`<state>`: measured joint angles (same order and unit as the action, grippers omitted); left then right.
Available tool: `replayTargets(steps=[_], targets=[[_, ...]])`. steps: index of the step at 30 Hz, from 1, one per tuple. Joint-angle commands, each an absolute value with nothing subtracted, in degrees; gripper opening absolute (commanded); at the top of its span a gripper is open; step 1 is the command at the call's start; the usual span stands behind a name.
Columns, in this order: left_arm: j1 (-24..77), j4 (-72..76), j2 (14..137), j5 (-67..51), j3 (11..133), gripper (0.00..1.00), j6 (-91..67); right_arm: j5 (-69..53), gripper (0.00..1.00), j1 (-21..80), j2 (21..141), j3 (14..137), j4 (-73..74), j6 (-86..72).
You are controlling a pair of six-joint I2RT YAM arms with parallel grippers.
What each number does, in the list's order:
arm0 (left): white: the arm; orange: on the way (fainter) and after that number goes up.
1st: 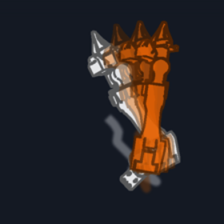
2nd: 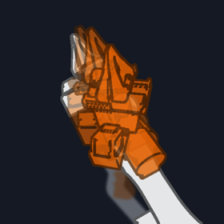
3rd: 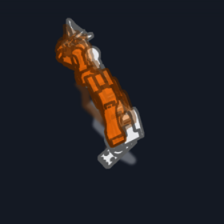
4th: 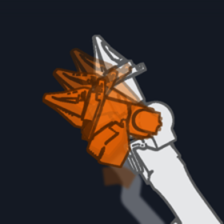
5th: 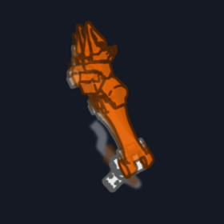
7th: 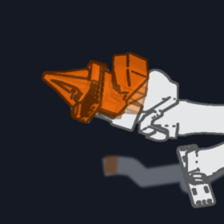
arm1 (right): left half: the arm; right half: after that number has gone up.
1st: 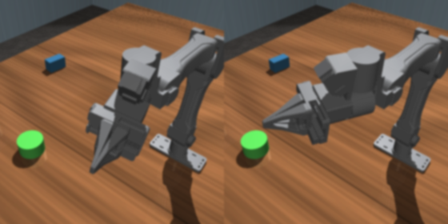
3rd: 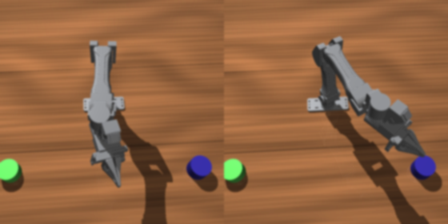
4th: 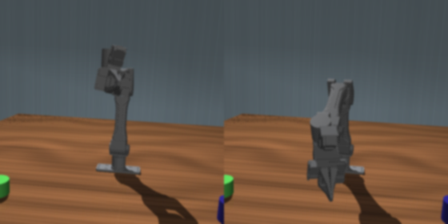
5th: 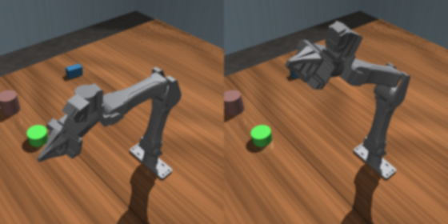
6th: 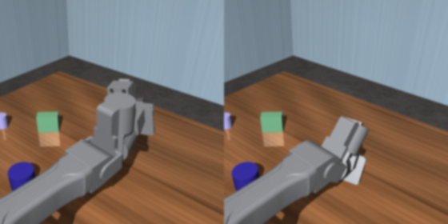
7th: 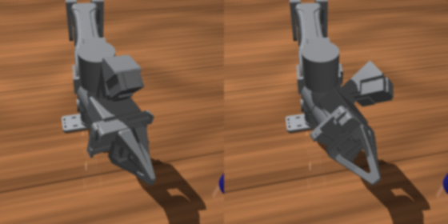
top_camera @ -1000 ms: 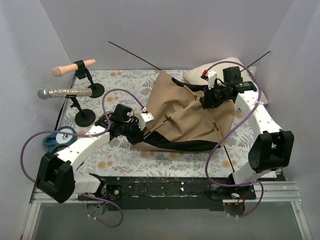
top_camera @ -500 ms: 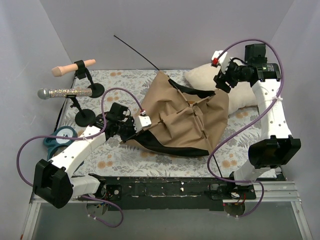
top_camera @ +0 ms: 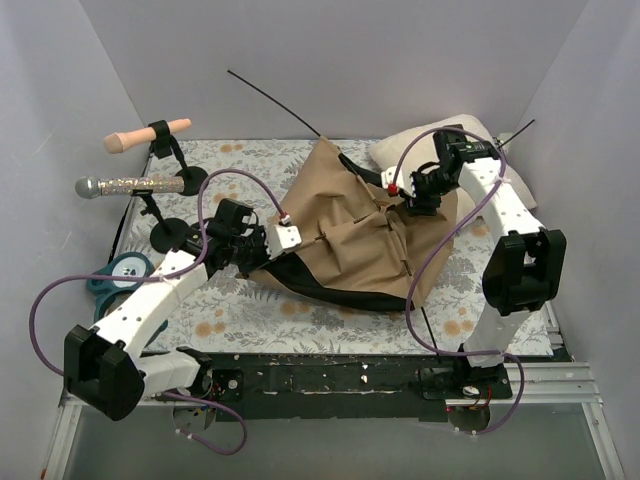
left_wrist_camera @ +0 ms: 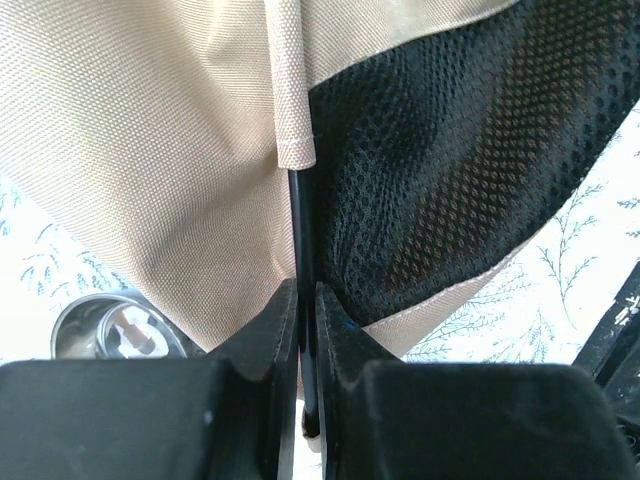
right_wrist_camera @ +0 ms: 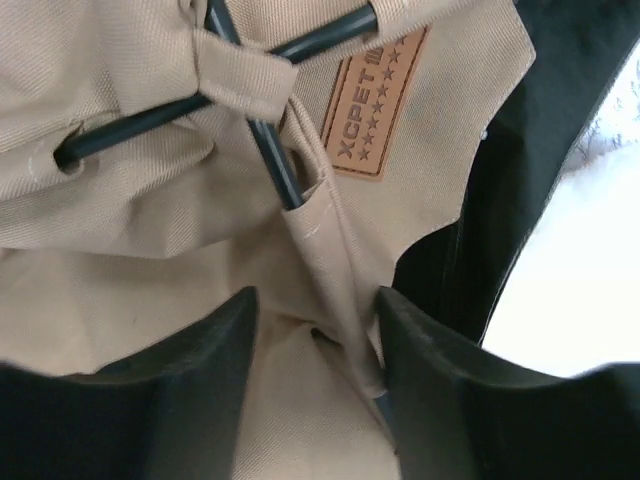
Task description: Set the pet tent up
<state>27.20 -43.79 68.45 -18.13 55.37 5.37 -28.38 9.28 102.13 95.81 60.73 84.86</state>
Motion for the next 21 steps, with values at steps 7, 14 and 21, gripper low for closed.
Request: replayTargets(steps=[7, 14, 21], targets=[[27.16, -48.94, 58.81, -18.37, 63.37, 0.0, 6.58, -29.61, 0.01, 10.63, 91.35, 85.98, 52.41, 85.45], [27.42, -46.25, 48.79, -15.74, 64.43, 0.0, 13.79, -31.73, 0.01, 10.72, 73.23, 71.65, 34.83, 68.75], [27.42, -28.4, 45.0, -10.81, 62.66, 0.03, 16.26, -28.21, 0.01, 10.81, 61.36, 64.34, 25.41, 58.19]])
